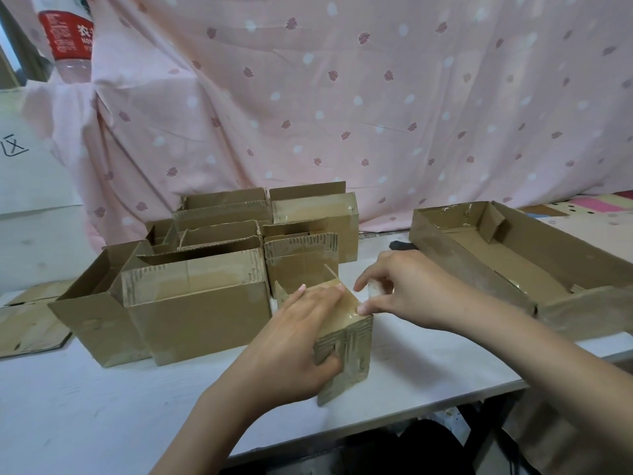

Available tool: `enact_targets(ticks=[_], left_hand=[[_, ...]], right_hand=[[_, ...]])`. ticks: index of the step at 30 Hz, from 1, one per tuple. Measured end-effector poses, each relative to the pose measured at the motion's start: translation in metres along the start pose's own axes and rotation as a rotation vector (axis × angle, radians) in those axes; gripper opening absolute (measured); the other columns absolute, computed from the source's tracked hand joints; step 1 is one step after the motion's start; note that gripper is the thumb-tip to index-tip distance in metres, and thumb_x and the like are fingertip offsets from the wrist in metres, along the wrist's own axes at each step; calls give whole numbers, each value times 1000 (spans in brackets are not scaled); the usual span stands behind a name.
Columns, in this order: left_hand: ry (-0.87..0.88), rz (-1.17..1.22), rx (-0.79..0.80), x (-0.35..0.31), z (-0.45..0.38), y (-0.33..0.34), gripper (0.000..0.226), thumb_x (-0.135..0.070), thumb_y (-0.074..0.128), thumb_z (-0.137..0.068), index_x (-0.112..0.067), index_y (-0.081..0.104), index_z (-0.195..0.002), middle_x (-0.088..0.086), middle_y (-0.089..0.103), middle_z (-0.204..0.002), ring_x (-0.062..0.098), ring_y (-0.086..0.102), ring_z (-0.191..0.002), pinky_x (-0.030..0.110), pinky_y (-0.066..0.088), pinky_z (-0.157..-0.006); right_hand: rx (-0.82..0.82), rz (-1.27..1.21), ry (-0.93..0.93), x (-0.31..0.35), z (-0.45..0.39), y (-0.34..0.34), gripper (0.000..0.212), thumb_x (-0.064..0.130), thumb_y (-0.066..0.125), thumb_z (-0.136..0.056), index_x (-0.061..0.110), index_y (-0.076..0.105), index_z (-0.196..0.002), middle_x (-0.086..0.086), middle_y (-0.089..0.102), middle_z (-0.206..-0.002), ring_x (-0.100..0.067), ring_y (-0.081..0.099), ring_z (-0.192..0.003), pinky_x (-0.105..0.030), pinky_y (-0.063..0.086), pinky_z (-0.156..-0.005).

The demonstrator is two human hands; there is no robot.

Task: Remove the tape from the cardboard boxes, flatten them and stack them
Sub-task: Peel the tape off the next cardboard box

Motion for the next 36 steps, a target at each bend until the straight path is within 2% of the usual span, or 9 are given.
enact_targets(ticks=[5,10,13,17,22,25,30,33,36], left_hand=[[-14,-47,-36,-2,-2,6,77,-54,45,-91,-23,22,-157,-14,17,-162,-6,3,-148,27,-3,-123],[-31,-101,-79,-1,-6,5,69,-52,48,-97,-26,24,-156,-16,19,-161,-6,7,-147,18,-9,-119],[-47,-107,-86,-1,-5,3,67,-51,47,-99,-27,21,-156,-17,17,-162,-6,6,-146,14,-13,-117],[-72,-115,-87,3,-4,1,69,-53,47,-98,-29,18,-156,-19,13,-162,-6,4,-146,10,-17,-112],[-82,-90,-57,3,-4,3,69,-53,43,-99,-31,12,-157,-21,8,-162,-12,-4,-143,16,-17,-116],[-92,-86,-37,3,-5,5,69,-53,42,-100,-31,10,-157,-23,6,-161,-15,-8,-138,16,-19,-115],[-60,-73,-41,5,-3,5,72,-51,46,-95,-26,19,-157,-15,13,-163,-5,3,-148,24,-9,-122],[-46,-62,-8,4,-1,4,76,-47,46,-92,-24,17,-158,-15,11,-164,-5,0,-148,24,-11,-121],[-42,-38,31,2,0,0,81,-47,41,-84,-25,16,-158,-16,9,-164,-7,-1,-147,25,-10,-122]], right_hand=[[-25,72,-24,7,-6,2,5,27,75,-87,26,79,-90,10,53,-91,-13,53,-89,-32,48,-81],[1,136,-7,7,-4,13,16,24,56,-96,15,68,-92,-2,54,-109,-20,56,-96,-32,47,-86],[-7,-63,136,-7,-6,15,22,20,52,-94,8,68,-87,-5,68,-93,-20,64,-86,-31,52,-69],[-40,-485,288,-28,-6,25,21,10,48,-93,-5,61,-86,-18,70,-87,-20,74,-74,-49,61,-78],[-47,-452,272,-32,3,33,13,14,39,-100,11,50,-95,-11,70,-85,-19,74,-71,-40,59,-74],[19,-461,243,-32,5,35,29,6,32,-98,21,55,-105,-6,70,-77,-21,70,-66,-41,57,-74],[72,-637,264,-38,9,28,30,8,53,-98,17,81,-89,-9,68,-76,-18,62,-65,-35,57,-86],[161,-773,215,-41,15,29,17,6,62,-96,5,79,-99,-11,77,-99,-23,73,-92,-31,56,-95],[258,-718,168,-46,20,28,14,12,71,-92,14,80,-101,-12,74,-112,-21,71,-107,-31,51,-103]])
Point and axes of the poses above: each hand's wrist, its own z-axis away from the middle knuckle, its own y-axis out of the palm, x = y × z, the point moved 6 cm from there along -z, towards the middle knuckle
